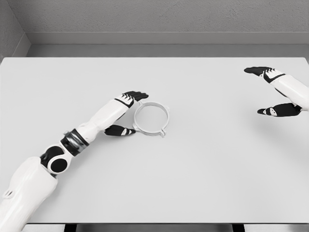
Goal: Assemble PVC drainage pipe clamps
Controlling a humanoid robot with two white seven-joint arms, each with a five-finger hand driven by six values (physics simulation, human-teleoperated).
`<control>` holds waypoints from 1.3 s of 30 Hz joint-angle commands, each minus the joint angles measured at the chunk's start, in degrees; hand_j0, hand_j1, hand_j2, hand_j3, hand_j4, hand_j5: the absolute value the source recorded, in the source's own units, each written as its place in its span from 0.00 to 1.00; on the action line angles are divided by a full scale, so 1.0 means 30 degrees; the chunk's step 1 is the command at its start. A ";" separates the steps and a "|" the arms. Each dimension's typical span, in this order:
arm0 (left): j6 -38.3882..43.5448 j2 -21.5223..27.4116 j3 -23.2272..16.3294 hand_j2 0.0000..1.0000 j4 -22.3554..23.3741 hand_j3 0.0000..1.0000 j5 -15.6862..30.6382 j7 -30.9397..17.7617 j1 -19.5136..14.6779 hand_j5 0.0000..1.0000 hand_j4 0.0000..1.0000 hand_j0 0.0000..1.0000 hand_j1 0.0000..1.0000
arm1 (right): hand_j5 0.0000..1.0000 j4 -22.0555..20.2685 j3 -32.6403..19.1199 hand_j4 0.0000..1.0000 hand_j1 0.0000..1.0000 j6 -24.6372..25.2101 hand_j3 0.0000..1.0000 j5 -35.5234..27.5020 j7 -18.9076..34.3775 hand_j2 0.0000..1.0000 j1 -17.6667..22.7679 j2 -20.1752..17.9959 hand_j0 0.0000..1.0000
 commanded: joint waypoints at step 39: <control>-0.0301 0.6601 0.3214 1.00 -0.1604 1.00 0.1869 0.0119 0.0410 1.00 1.00 1.00 1.00 | 1.00 -0.0009 -0.0002 1.00 1.00 0.0054 1.00 -0.0170 -0.0012 1.00 0.0000 -0.0015 1.00</control>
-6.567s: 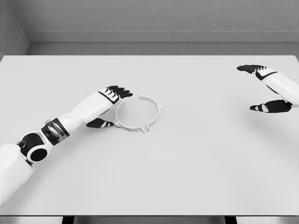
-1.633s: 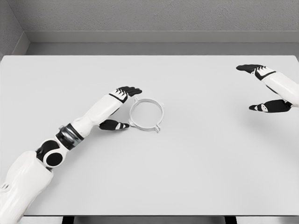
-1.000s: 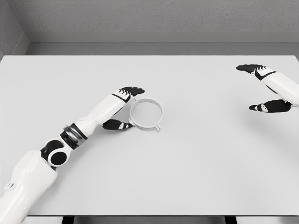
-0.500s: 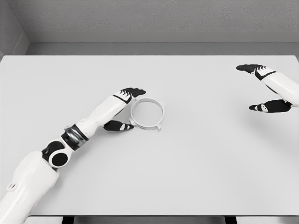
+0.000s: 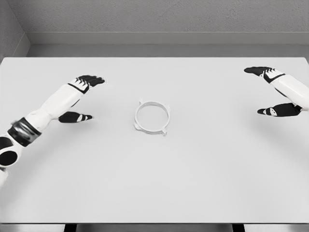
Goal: Assemble PVC drainage pipe clamps
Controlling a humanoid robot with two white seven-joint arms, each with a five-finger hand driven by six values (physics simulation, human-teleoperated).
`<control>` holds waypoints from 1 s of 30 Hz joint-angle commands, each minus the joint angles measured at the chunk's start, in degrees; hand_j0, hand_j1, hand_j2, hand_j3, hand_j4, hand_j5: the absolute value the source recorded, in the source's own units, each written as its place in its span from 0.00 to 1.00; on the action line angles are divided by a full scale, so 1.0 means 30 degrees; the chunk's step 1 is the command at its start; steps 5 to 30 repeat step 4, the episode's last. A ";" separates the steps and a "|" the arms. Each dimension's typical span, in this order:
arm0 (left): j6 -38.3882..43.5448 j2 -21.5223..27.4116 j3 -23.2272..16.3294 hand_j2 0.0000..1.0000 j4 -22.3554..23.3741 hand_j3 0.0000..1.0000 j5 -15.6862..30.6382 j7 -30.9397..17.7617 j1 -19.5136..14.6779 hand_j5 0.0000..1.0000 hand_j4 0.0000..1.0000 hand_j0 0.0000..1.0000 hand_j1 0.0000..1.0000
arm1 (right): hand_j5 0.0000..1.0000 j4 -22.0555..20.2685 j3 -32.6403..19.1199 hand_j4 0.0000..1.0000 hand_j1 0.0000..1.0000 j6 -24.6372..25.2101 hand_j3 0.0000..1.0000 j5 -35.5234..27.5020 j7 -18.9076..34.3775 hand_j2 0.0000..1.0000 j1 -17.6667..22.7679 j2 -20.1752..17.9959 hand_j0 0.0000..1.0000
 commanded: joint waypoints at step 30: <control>-0.0017 0.1400 0.1708 1.00 0.0073 1.00 0.1099 0.0026 0.0323 1.00 1.00 1.00 1.00 | 1.00 -0.0009 -0.0003 1.00 1.00 0.0054 1.00 -0.0133 -0.0013 1.00 0.0000 -0.0016 1.00</control>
